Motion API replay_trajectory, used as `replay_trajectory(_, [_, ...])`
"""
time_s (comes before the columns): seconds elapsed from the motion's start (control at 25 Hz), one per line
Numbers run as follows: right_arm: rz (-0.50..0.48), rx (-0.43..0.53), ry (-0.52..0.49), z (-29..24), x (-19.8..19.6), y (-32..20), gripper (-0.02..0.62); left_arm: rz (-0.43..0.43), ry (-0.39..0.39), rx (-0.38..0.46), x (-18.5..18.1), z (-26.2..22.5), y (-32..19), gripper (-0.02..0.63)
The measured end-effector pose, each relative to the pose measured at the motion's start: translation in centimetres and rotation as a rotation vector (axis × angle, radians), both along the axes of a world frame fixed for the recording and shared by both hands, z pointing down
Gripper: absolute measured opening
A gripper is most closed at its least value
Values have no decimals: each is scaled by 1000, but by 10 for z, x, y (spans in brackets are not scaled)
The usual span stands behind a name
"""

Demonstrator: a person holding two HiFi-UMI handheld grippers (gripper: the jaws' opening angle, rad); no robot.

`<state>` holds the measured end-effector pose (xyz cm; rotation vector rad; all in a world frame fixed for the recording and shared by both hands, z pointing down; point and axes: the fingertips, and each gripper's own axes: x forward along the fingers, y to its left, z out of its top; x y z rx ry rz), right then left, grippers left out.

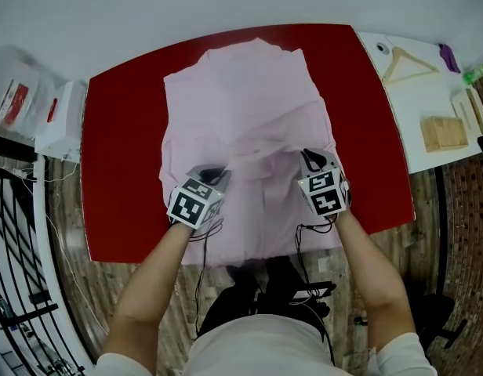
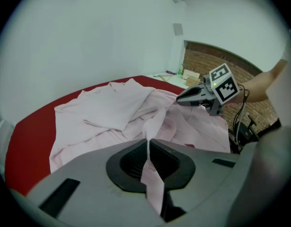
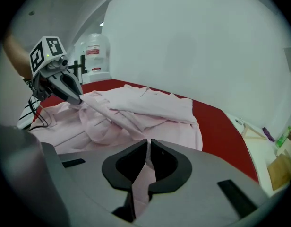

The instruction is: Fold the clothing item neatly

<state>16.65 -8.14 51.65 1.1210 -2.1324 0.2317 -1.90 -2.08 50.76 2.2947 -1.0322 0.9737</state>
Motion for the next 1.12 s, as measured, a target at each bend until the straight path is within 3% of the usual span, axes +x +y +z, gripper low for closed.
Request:
replay_trajectory(0.24, [-52,-91,77,33,-2,18,32,-26,-12,-73,-15,34,18,18])
replay_trajectory(0.32, [-64,-110,95,39,-1,22,34,-25,-3,-93,-15,40,23,69])
replay_trajectory(0.44, [-67,-103,98,37,-2,24,97,-19,26,-106,-14,42,28,125])
replay_trajectory(0.52, [-65,-87,88,32,-3,24,121,-17,37,-97,-14,39,29,133])
replay_trajectory(1.12, [-62,3,68,-16,-14,49,124,-23,137,45,-34,-28,57,140])
